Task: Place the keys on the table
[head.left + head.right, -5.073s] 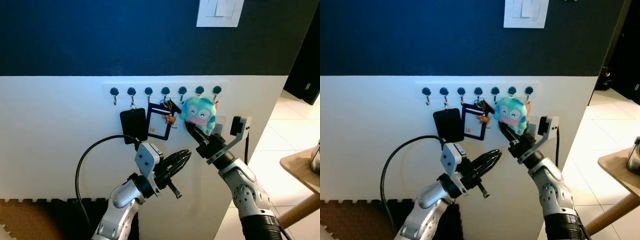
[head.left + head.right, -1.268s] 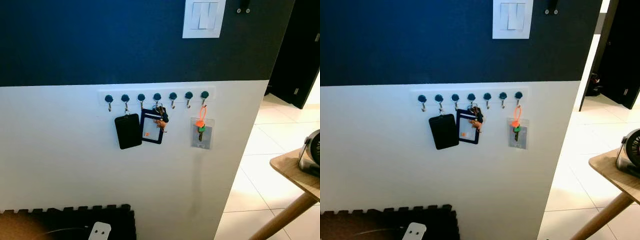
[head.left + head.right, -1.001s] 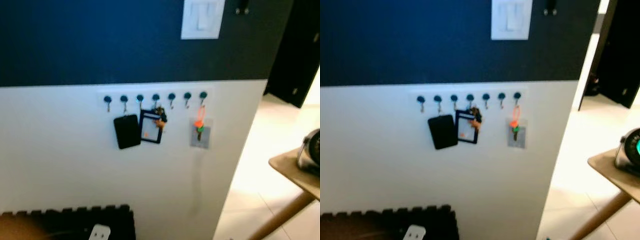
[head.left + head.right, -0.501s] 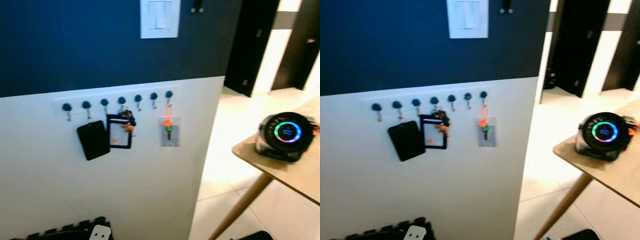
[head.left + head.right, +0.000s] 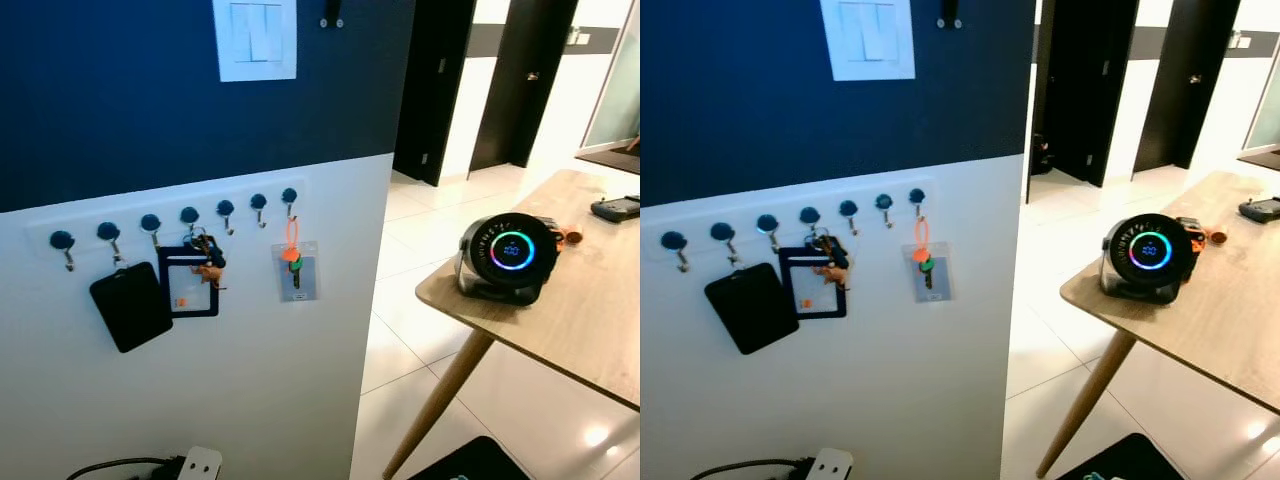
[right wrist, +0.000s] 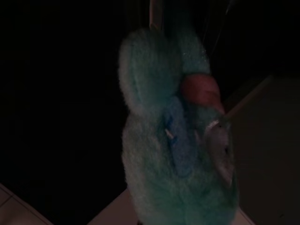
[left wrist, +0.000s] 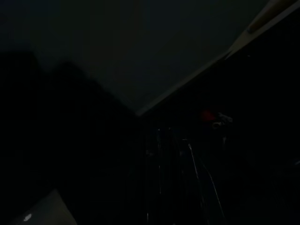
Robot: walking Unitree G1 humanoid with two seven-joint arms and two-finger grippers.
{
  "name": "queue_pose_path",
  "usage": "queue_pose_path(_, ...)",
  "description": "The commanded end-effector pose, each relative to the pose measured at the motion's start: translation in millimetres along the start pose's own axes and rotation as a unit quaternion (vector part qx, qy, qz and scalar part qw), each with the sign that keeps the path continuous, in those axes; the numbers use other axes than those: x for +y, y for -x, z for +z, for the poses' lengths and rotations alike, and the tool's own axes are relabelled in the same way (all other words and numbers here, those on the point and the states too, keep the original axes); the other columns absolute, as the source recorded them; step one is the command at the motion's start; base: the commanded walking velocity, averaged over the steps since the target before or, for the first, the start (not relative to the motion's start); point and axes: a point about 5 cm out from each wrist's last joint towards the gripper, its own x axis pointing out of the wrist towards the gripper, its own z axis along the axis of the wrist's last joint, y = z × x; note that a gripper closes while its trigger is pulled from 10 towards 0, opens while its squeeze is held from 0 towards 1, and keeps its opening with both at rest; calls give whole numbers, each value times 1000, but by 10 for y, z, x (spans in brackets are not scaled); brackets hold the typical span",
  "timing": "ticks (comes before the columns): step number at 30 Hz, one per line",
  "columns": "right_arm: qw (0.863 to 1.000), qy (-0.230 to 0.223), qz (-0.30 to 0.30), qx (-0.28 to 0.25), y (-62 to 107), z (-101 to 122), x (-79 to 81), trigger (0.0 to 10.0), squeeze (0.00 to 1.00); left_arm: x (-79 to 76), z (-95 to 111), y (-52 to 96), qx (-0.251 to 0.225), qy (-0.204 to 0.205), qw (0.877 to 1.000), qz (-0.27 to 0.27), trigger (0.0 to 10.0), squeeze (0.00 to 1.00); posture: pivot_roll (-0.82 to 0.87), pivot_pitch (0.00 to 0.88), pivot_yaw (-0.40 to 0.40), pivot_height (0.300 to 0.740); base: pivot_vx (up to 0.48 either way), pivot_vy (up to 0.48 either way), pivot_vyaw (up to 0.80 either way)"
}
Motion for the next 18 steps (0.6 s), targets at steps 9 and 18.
queue_pose_path(9,1000,-3,1,2,2,-13,5,10000,0,22,-57,14,12,2,1000,5,10000,0,8,15,23,740,0,0,-761)
queue_pose_path(18,1000,2,7,0,-4,-3,25,10000,0,25,-73,19,13,2,1000,8,10000,0,11,8,18,740,0,0,-650)
